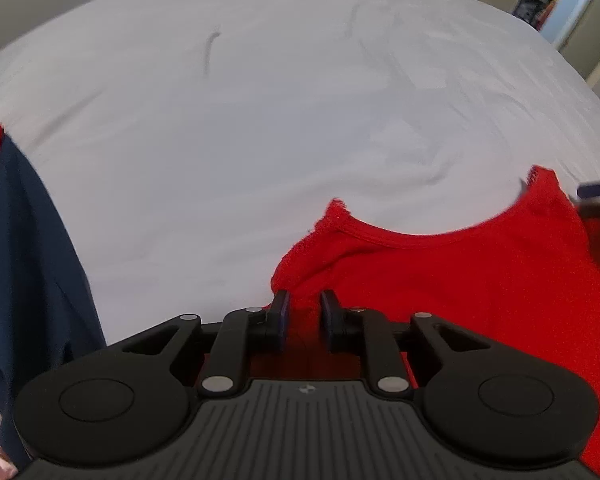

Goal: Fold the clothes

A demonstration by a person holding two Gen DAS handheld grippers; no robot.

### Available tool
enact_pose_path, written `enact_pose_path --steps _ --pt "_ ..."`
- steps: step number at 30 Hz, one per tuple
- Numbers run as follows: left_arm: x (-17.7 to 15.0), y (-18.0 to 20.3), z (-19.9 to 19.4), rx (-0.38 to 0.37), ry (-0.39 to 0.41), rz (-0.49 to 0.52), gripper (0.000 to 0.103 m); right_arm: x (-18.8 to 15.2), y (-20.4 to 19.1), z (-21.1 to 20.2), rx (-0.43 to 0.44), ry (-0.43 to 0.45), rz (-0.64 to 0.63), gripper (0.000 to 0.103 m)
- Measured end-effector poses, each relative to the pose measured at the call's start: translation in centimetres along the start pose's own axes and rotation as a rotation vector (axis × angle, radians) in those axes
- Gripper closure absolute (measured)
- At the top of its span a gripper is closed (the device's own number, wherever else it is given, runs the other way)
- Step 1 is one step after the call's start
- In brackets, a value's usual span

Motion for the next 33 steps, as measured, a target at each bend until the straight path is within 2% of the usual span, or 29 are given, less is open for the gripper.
enact_pose_path --steps 2,4,7,9,11,12,13,14,19,20,23,28,31,33 --pt "0.1 -0.1 -0.1 0.001 -0.011 -0.013 0.086 0.3 -0.5 1.0 -0.018 -0.037 -0.043 0.093" --pt "0.1 0.3 -0.1 0.019 -0.013 -0.001 0.086 0.4 -0.9 1.1 -0.027 -0.042 -0.066 0.1" --pt "0.3 1.4 0.3 0.053 -0.013 0.029 0.086 0.4 0.0 0.3 -0.039 -0.017 -0.044 0.101" --pt "0.3 1.4 0.2 0.056 -0.015 0.03 0.086 0.4 1.4 -0.2 -0.047 0.002 0.02 0.102" --pt "0.3 1.2 0.1 0.05 -0.015 0.021 0.086 0.1 4.0 -0.6 -0.097 0.022 0.15 0.103" --pt "0.2 0.9 -0.1 0.046 -0.013 0.015 0.086 0.1 4.5 -0.6 -0.112 0.023 0.174 0.103" --pt "0.2 0.8 -0.2 0.045 -0.011 0.013 0.086 -0.1 5.5 -0.7 -0.167 0.029 0.219 0.103" --pt "0.2 0.9 -0.1 0.047 -0.011 0.014 0.086 -0.3 6.2 -0.9 -0.174 0.032 0.25 0.103" --pt "0.4 1.6 0.2 0.064 -0.015 0.018 0.086 -0.7 6.9 -1.7 -0.061 0.072 0.252 0.1" --pt "0.4 1.8 0.3 0.067 -0.015 0.019 0.086 -0.8 6.8 -1.8 -0.046 0.064 0.236 0.095" --pt "0.0 1.9 -0.2 0.067 0.0 0.033 0.086 -1.1 6.6 -1.8 -0.021 0.047 0.185 0.078" --pt "-0.8 1.4 -2.0 0.066 0.045 0.04 0.083 -2.9 7.5 -2.2 -0.026 0.032 0.202 0.076" --pt "-1.4 0.2 -3.6 0.08 0.07 0.017 0.078 -4.1 7.5 -1.2 -0.139 -0.049 0.274 0.076" --pt "-2.5 -1.2 -5.0 0.104 0.076 0.003 0.079 -4.8 7.8 -1.4 -0.151 -0.037 0.31 0.076"
Point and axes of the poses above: each gripper's, at about its wrist camera, not at the fingertips, and z roughly the way its jaws point, y to its right, x to its top, the point moved 1 cm from there along z, roughly the way its jaws point, and after that the axes turned 14 degrees about -y, right-handed, at the moved point
